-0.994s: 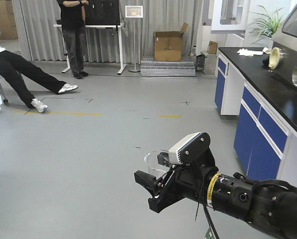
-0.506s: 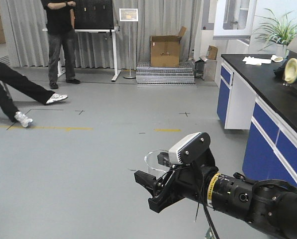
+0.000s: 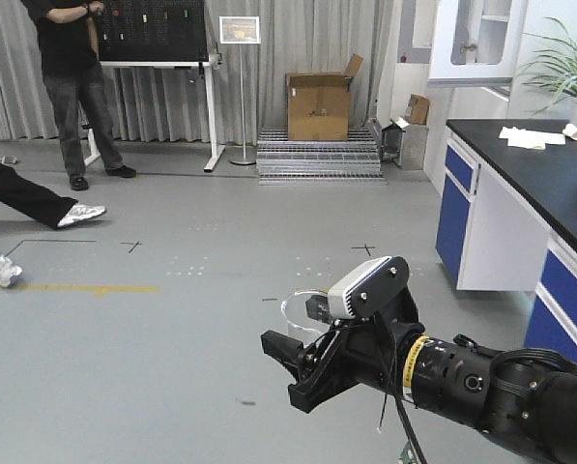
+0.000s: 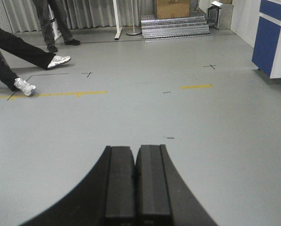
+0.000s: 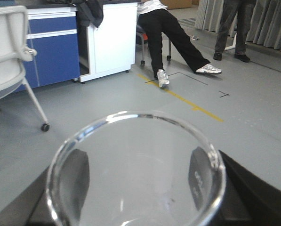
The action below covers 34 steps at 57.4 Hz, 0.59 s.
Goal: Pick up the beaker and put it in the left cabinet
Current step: 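Drive the base to the white cabinet holding the beaker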
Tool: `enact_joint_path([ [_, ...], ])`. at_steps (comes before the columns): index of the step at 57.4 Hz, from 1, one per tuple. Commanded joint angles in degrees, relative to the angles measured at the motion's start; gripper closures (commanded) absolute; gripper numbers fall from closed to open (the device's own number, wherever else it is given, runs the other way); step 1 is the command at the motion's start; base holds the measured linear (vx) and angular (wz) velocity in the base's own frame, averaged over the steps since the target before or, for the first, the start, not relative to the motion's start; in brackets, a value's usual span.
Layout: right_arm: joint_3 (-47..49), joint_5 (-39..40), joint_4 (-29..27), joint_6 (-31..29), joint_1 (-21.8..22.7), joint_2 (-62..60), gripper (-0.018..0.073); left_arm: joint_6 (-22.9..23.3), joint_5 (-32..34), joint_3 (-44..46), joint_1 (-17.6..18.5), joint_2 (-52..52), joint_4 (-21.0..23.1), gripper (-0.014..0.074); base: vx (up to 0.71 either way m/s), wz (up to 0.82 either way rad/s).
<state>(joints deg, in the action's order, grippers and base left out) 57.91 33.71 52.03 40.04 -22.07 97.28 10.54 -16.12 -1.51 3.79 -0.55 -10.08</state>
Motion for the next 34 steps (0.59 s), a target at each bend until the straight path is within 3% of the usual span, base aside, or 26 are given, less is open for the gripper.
enact_joint_path([
  [1, 1.7, 3.8, -1.7, -0.1, 0.2, -2.6, 0.0331, 0.2, 4.8, 0.5, 0.4, -1.0, 0.1, 0.0593, 0.78, -0.01],
  [34, 1.6, 3.1, -1.8, -0.1, 0.2, -2.6, 0.0331, 0.2, 4.8, 0.5, 0.4, -1.0, 0.1, 0.0593, 0.8, -0.03],
])
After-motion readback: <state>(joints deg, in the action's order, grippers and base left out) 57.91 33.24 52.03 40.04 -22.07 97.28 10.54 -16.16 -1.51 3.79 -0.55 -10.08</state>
